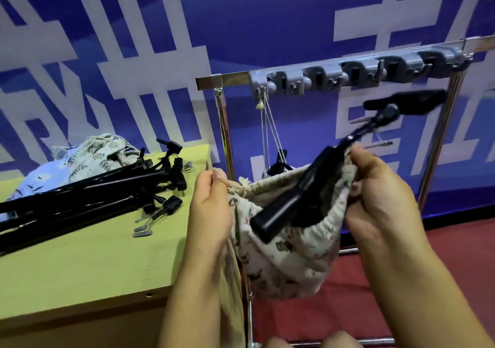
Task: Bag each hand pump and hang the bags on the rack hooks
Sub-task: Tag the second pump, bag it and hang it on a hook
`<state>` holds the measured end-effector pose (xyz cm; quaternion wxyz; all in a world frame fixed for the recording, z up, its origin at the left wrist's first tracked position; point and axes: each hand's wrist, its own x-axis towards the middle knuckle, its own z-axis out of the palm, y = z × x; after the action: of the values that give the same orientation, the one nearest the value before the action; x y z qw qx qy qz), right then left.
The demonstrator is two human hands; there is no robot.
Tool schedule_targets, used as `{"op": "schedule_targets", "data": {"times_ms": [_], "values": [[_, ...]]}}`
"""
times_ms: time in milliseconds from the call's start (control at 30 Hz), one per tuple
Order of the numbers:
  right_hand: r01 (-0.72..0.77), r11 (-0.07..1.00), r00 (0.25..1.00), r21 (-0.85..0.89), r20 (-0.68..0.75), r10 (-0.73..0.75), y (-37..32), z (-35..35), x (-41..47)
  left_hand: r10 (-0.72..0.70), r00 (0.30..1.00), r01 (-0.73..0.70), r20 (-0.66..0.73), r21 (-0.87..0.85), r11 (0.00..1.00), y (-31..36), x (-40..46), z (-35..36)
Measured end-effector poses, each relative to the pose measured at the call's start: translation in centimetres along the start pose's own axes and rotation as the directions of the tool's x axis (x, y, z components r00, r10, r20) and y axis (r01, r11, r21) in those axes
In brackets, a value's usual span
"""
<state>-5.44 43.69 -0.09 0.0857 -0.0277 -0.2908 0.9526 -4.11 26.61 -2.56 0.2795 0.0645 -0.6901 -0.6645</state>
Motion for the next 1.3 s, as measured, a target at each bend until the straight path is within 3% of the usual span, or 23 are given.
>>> {"op": "schedule_targets", "data": {"times_ms": [167, 300, 400, 500, 600, 733, 867, 967, 1067, 1200, 1300], "values": [[-0.045, 0.998, 0.996, 0.047, -0.081, 0.049, -1.1, -0.5, -0.4, -0.009, 0.989, -0.009, -0.149, -0.120, 0.993, -0.6, 0.5, -0.2], [0.100, 0.988, 0.994, -0.114, -0.038, -0.105, -2.2, -0.6, -0.6, -0.014, 0.948, -0.075, -0.317, -0.268, 0.961, 0.2, 1.1, -1.4], [0.208, 0.925, 0.978, -0.318, 0.040, -0.206, -2.1, -1.1, -0.8, -0.053, 0.956, -0.071, -0.287, -0.407, 0.911, 0.2, 1.6, -1.8], [0.331, 0.765, 0.933, -0.553, 0.071, -0.353, -2.0, -1.9, -0.6, -0.107, 0.966, -0.032, -0.234, -0.523, 0.852, 0.0, 1.9, -2.0], [0.300, 0.690, 0.937, -0.659, 0.067, -0.344, -2.5, -2.3, 0.3, -0.192, 0.973, 0.063, -0.131, -0.645, 0.761, 0.2, 2.9, -3.0], [0.168, 0.776, 0.979, -0.608, 0.014, -0.202, -3.2, -2.3, 1.0, -0.248, 0.968, 0.145, -0.030, -0.741, 0.655, 0.8, 3.6, -3.9], [0.025, 0.927, 0.999, -0.375, -0.034, -0.040, -3.9, -2.6, 1.1, -0.249, 0.968, 0.132, -0.031, -0.780, 0.611, 1.2, 4.0, -4.9], [-0.032, 0.981, 0.998, -0.193, -0.066, 0.020, -4.1, -2.5, 1.3, -0.262, 0.964, 0.133, -0.039, -0.783, 0.608, 0.9, 4.2, -5.3], [0.025, 0.988, 0.993, -0.154, -0.114, -0.043, -4.4, -3.1, 1.8, -0.255, 0.965, 0.105, -0.068, -0.788, 0.606, 1.0, 4.1, -5.7], [0.185, 0.938, 0.967, -0.292, -0.116, -0.227, -5.0, -3.5, 1.6, -0.220, 0.968, 0.032, -0.123, -0.806, 0.591, 1.5, 4.4, -6.6], [0.188, 0.916, 0.969, -0.355, -0.083, -0.232, -4.8, -3.5, 1.7, -0.208, 0.972, 0.040, -0.107, -0.800, 0.598, 1.3, 4.6, -6.6]]}}
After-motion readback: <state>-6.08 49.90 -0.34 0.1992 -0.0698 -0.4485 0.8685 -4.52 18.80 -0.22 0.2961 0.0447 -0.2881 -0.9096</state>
